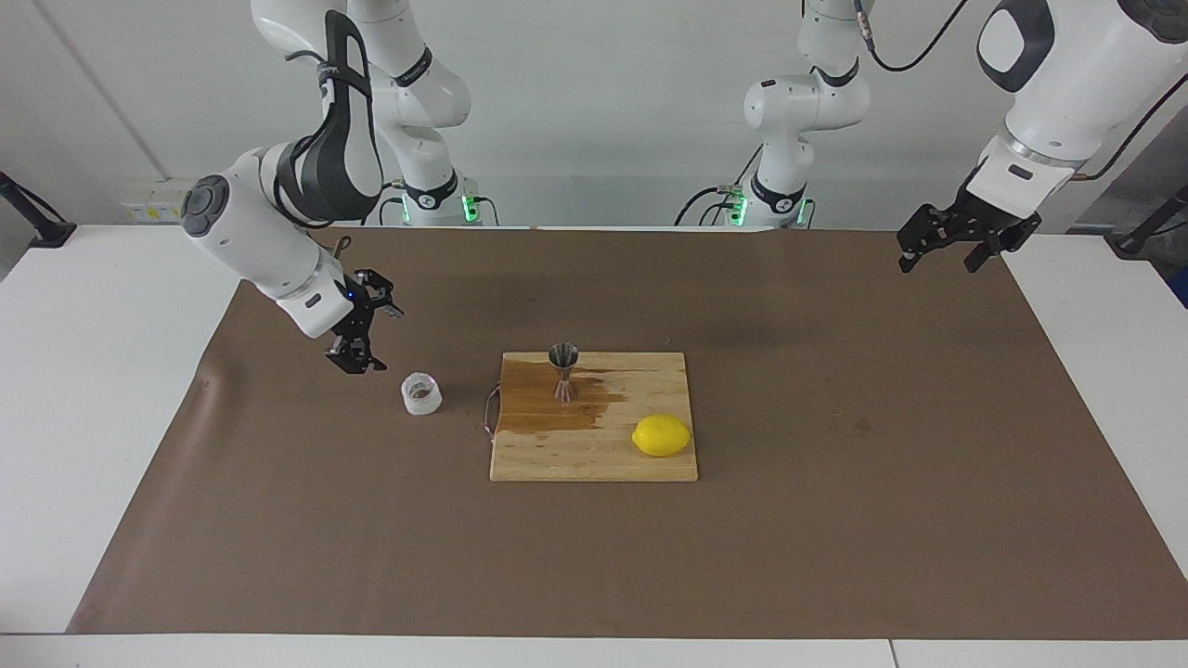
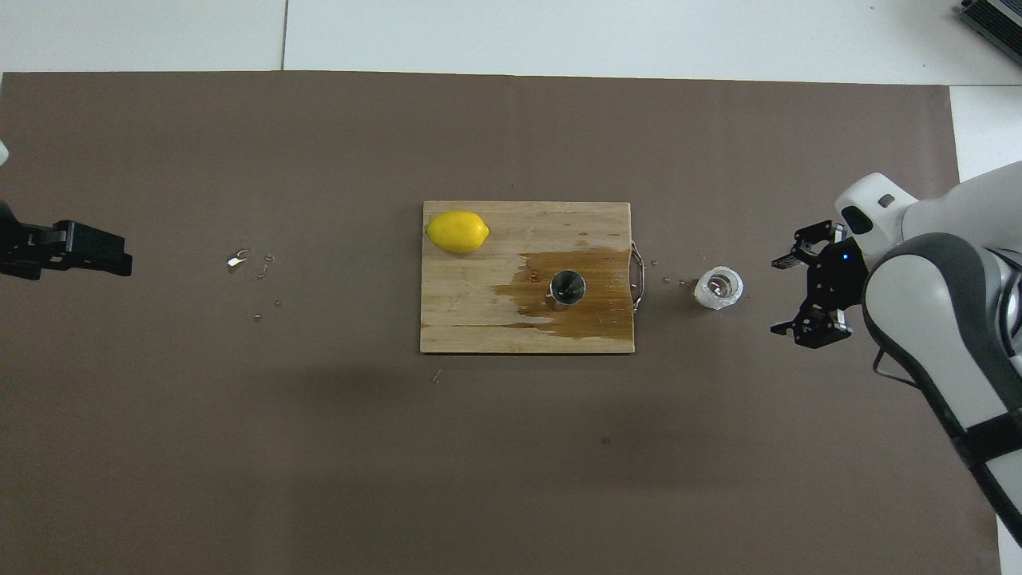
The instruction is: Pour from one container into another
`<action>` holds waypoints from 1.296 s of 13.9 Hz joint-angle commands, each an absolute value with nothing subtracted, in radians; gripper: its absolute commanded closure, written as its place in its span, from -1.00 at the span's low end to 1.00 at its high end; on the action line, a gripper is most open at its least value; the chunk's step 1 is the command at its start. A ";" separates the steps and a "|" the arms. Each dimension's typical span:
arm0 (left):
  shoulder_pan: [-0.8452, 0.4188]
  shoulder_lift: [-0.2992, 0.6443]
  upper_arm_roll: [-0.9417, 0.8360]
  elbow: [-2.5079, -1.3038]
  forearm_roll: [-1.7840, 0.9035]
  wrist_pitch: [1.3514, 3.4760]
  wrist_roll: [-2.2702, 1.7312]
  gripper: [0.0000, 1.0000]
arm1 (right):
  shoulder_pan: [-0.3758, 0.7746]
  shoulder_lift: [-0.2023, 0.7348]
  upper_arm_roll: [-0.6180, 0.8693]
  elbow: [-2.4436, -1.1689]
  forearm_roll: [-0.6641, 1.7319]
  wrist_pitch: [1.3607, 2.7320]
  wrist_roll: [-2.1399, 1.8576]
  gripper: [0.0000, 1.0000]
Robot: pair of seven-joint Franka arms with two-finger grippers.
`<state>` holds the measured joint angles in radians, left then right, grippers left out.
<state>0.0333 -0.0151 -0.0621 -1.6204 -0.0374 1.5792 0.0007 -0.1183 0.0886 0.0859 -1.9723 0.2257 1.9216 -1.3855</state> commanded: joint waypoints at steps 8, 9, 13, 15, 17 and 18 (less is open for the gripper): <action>0.028 -0.029 -0.057 -1.626 -0.020 1.566 0.000 -1.00 | -0.020 0.081 0.094 -1.916 -0.014 1.838 -0.142 -1.00; 0.028 -0.029 -0.057 -1.626 -0.020 1.566 0.000 -1.00 | -0.023 0.074 0.092 -1.876 0.004 1.791 -0.070 -1.00; 0.028 -0.029 -0.057 -1.626 -0.020 1.566 0.000 -1.00 | -0.058 -0.038 0.078 -1.712 0.050 1.582 0.098 -1.00; 0.028 -0.029 -0.057 -1.626 -0.020 1.566 0.000 -1.00 | -0.064 -0.051 0.074 -1.655 0.051 1.517 0.098 -1.00; 0.028 -0.029 -0.057 -1.626 -0.020 1.566 0.000 -1.00 | -0.069 -0.055 0.066 -1.643 0.052 1.502 0.094 -1.00; 0.028 -0.029 -0.057 -1.626 -0.020 1.566 0.000 -1.00 | -0.069 -0.058 0.064 -1.647 0.049 1.506 0.092 -1.00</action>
